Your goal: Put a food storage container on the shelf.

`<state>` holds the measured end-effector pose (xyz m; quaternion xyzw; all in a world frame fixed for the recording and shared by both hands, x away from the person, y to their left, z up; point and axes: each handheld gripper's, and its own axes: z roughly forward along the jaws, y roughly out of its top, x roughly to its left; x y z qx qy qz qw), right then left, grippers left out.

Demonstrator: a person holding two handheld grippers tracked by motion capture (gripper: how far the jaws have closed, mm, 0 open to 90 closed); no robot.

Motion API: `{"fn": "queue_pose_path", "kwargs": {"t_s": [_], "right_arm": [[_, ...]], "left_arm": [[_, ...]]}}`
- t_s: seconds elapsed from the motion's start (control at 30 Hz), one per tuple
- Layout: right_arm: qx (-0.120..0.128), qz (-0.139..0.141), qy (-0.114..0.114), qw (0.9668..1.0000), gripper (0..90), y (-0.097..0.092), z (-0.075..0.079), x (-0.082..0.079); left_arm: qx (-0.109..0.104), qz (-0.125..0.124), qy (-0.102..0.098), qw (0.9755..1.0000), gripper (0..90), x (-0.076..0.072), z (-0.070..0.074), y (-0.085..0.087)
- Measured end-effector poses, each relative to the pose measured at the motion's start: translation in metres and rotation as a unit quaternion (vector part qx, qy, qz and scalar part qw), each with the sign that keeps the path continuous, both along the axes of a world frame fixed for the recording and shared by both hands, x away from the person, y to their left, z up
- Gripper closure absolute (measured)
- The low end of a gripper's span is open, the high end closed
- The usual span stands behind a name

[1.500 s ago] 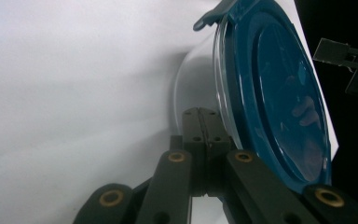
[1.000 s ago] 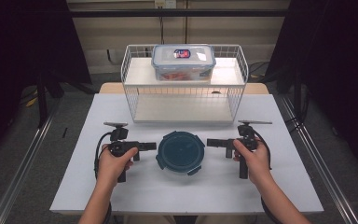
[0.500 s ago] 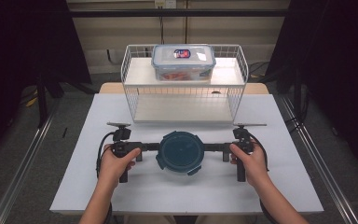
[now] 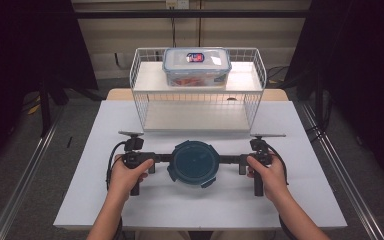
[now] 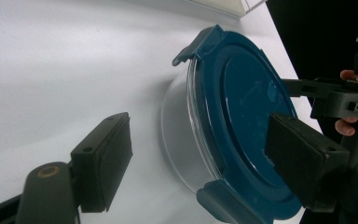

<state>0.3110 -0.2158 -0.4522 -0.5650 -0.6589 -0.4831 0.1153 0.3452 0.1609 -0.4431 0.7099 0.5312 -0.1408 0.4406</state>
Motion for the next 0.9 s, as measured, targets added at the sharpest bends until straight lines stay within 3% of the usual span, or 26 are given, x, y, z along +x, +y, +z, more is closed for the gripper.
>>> {"fn": "queue_pose_path", "kwargs": {"t_s": [0.2,0.47,0.53,0.77,0.83,0.9], "right_arm": [[0.009,0.001,0.011,0.9999,18.3,0.003,-0.005,-0.001],[0.013,-0.003,0.025,0.9996,30.1,0.007,-0.010,-0.004],[0.017,-0.006,0.033,0.9993,31.9,0.007,-0.010,-0.004],[0.022,-0.004,0.030,0.9993,42.9,0.007,-0.012,-0.004],[0.028,-0.002,0.036,0.9989,44.8,0.009,-0.012,-0.005],[0.027,0.000,0.042,0.9987,46.1,0.009,-0.012,-0.005]], "left_arm": [[-0.003,-0.002,0.008,1.0000,26.4,0.001,-0.001,-0.002],[-0.001,-0.006,0.008,1.0000,34.6,0.003,-0.003,0.000],[-0.004,-0.007,0.006,1.0000,34.9,0.003,-0.004,0.000],[-0.013,0.000,-0.003,0.9999,36.6,0.004,-0.006,0.001],[-0.027,0.000,0.009,0.9996,37.2,0.004,-0.007,0.000],[-0.027,0.003,0.009,0.9996,37.2,0.004,-0.007,-0.001]]}}
